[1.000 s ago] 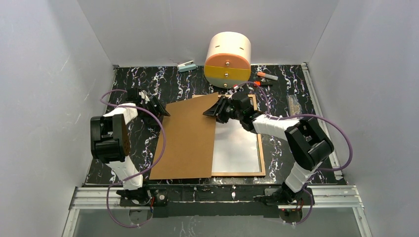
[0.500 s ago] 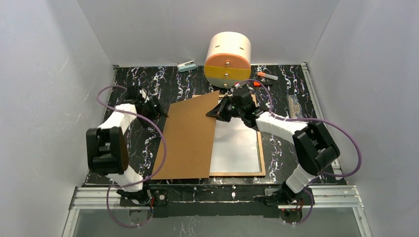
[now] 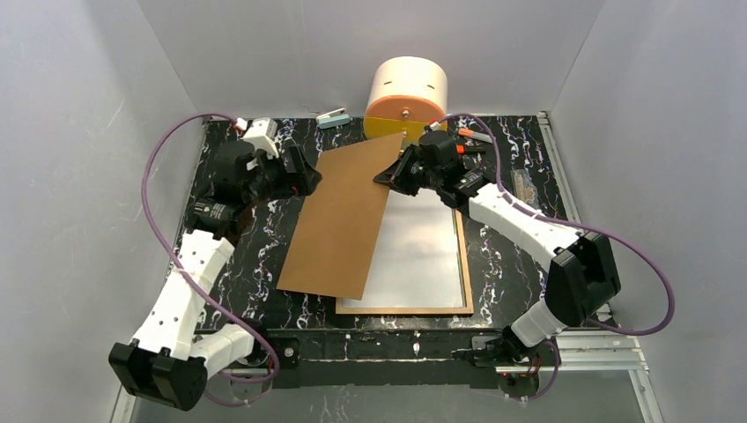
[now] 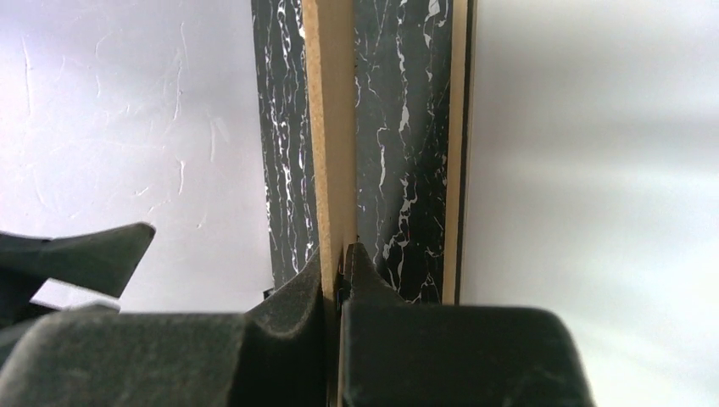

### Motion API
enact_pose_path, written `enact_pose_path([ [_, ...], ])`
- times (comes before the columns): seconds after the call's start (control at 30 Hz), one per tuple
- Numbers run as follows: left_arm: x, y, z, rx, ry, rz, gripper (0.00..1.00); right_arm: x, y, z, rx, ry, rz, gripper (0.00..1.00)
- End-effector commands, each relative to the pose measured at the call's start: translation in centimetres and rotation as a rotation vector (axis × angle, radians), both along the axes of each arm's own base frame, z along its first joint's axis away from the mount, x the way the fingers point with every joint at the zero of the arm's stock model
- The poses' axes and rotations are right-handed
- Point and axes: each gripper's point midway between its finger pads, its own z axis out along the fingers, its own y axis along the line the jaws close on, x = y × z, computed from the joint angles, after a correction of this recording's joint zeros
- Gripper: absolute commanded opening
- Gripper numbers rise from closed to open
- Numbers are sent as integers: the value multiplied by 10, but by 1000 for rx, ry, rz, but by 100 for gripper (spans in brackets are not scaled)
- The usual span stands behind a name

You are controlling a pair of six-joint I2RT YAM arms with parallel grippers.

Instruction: Put the photo into the frame

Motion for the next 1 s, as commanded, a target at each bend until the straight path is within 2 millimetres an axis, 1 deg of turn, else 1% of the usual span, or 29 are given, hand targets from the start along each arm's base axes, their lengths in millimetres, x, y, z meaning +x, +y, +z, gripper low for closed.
enact_pose_path([
  [0.0,-9,-29,23,34,-71,-63,89,0,4,71,87,-97,-41,1],
  [0.07,-17,-49,26,60,-91,-105,89,2,6,82,87,-110,-60,1],
  [0.13,-25,-68,28,109,-117,-141,90,4,7,88,85,-109,-78,1],
  [0.23,-36,-95,33,207,-162,-204,90,12,7,92,78,-110,-126,1],
  [0.3,-42,-107,33,285,-183,-226,91,16,8,93,74,-105,-146,1],
  [0.37,-40,-107,28,375,-196,-215,92,21,11,96,73,-108,-160,1],
  [0.43,-34,-102,24,437,-199,-201,94,28,13,94,53,-110,-187,1],
  [0.57,-34,-109,29,433,-205,-230,96,38,19,86,45,-91,-214,1],
  [0.6,-34,-108,29,432,-202,-223,97,40,21,85,48,-88,-217,1],
  [0.83,-37,-96,8,482,-158,-197,98,49,33,85,75,-44,-235,1],
  [0.9,-35,-85,3,537,-163,-172,98,53,41,88,102,-16,-231,1],
  [0.97,-33,-75,-2,600,-170,-159,99,56,51,84,102,9,-219,1],
])
